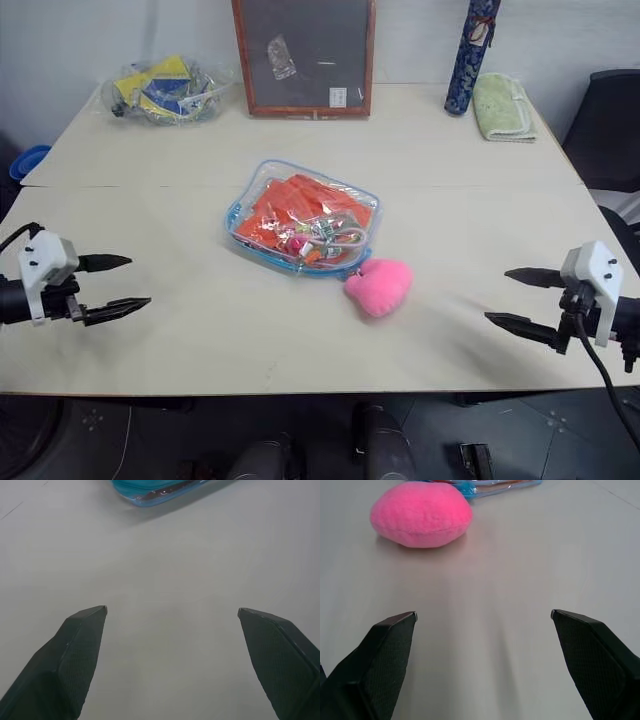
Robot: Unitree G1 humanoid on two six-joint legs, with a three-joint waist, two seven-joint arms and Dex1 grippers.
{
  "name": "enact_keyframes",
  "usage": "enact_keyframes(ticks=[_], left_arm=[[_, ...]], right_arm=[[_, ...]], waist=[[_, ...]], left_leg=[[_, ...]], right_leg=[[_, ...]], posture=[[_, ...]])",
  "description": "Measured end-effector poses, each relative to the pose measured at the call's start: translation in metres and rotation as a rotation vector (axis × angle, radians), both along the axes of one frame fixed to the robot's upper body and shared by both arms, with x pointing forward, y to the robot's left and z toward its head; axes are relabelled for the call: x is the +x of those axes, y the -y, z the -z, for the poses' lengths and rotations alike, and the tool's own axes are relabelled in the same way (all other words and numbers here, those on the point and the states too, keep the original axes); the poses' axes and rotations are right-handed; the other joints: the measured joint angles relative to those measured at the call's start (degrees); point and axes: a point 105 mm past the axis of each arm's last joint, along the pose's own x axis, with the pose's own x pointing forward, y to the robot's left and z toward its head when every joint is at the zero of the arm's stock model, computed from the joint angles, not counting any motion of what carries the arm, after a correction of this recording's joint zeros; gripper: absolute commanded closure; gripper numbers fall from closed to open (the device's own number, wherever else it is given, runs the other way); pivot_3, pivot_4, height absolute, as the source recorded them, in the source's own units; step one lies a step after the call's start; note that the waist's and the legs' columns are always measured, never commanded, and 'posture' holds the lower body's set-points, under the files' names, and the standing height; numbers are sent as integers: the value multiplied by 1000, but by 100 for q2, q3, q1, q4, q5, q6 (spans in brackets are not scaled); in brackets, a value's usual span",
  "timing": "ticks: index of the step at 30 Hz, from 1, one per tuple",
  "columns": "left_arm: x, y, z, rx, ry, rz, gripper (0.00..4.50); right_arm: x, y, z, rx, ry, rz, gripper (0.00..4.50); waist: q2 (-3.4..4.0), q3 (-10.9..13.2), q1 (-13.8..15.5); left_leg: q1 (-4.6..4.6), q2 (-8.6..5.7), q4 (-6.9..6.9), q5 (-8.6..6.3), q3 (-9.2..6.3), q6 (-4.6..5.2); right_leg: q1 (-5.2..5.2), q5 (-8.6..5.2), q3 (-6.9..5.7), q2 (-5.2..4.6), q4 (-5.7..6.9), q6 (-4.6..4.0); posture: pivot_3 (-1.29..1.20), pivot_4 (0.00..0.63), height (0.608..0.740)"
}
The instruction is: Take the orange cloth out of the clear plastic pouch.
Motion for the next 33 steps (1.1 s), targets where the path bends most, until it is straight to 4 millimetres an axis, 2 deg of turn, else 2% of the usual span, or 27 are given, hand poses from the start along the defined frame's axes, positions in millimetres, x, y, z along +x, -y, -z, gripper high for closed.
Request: enact_keyframes(ticks=[13,19,26,29,33], left_arm=[[4,6,2,-11,9,-7,49],[6,15,8,-25,-10,0,49],[4,24,5,-57,-25,15,49],[14,49,-12,-160,23,71,49],[25,106,-40,-237,87,249,49]], right_arm=[[6,1,-5,-13,43,49,0],[9,-5,-10,-17,59,50,0],[9,-7,-6,27,28,62,0],[9,-16,-9,61,31,46,0],[4,-46,-20,110,58,-43,0]], waist=[[0,0,-4],[0,0,1],[0,0,1],[-1,0,25],[-1,0,127]], left_leg=[[2,0,1,2,2,-4],[2,-1,1,2,2,-4],[2,-1,2,3,2,-5],[1,-2,13,4,2,-6],[2,-7,14,7,2,-12]], right_leg=[[0,0,1,0,4,0],[0,0,2,0,5,0],[0,0,2,0,8,0],[2,1,3,0,14,1],[8,2,4,0,25,3]], posture=[[0,150,740],[0,150,740],[0,150,740],[0,150,740],[0,150,740]])
